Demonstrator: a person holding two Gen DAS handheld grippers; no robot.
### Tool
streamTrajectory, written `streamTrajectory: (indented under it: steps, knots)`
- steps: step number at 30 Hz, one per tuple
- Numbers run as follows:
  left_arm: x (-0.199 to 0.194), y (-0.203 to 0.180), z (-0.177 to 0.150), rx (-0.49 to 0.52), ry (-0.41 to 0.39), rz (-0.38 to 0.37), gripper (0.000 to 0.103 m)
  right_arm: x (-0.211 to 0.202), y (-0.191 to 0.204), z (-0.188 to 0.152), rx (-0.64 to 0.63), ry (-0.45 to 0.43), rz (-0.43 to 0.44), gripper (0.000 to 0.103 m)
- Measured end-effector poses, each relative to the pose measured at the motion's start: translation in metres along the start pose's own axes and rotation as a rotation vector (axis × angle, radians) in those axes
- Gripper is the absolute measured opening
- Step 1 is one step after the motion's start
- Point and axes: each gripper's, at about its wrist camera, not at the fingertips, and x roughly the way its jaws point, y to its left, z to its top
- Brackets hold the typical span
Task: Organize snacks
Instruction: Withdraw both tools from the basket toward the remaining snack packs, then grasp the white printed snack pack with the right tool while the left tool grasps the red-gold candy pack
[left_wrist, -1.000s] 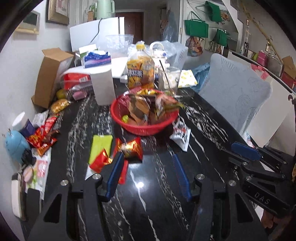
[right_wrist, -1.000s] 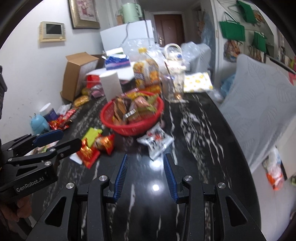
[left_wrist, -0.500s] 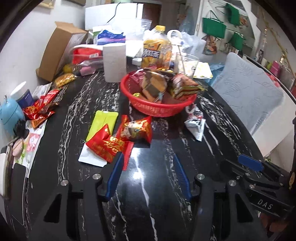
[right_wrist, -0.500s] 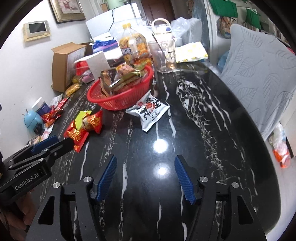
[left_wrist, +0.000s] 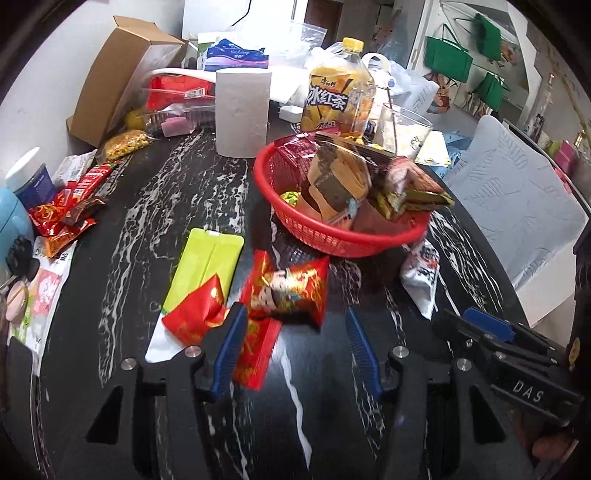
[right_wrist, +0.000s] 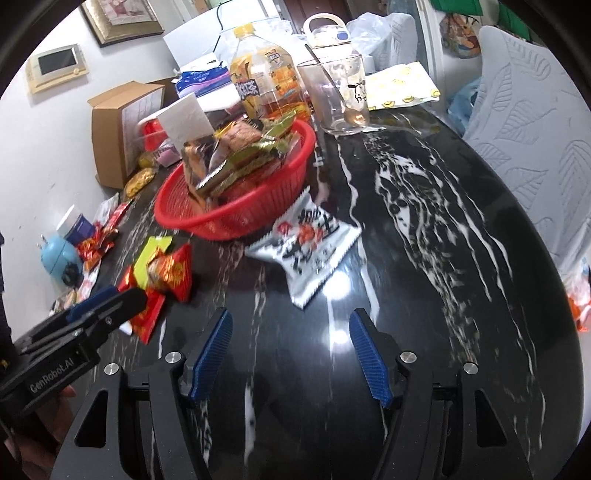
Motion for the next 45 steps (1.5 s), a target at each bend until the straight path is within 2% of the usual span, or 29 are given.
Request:
streamTrajectory:
  steps: [6, 9, 13, 21, 23, 25, 29, 36, 45]
  knots:
    - [0.019, 0.005, 0.01, -0.015, 0.026, -0.009, 0.054, 0.019, -0.002, 0.022, 0.018, 0.004, 0.017, 0.066]
    - [0.027, 0.008, 0.013, -0.019, 0.038, -0.014, 0.054, 0.027, -0.006, 0.031, 0.041, 0.0, 0.025, 0.073]
    - [0.035, 0.008, 0.016, -0.017, 0.049, -0.022, 0.054, 0.038, -0.008, 0.042, 0.061, -0.001, 0.028, 0.073]
    - [0.046, 0.008, 0.021, 0.006, 0.057, -0.024, 0.054, 0.053, -0.009, 0.049, 0.04, 0.008, -0.025, 0.072]
    - [0.046, 0.008, 0.022, 0.008, 0.049, -0.025, 0.054, 0.053, -0.008, 0.049, 0.034, 0.004, -0.025, 0.067]
    - [0.047, 0.007, 0.022, 0.017, 0.048, -0.027, 0.054, 0.054, -0.008, 0.049, 0.027, 0.005, -0.028, 0.054]
    - [0.047, 0.005, 0.02, 0.038, 0.053, -0.036, 0.053, 0.053, -0.003, 0.048, -0.01, 0.008, -0.043, 0.04]
    - [0.037, -0.004, 0.014, 0.076, 0.071, -0.067, 0.051, 0.046, 0.0, 0.039, -0.027, 0.014, -0.045, 0.037]
    - [0.029, -0.024, -0.008, 0.148, 0.112, -0.117, 0.051, 0.024, 0.002, 0.009, -0.05, 0.044, -0.029, 0.037]
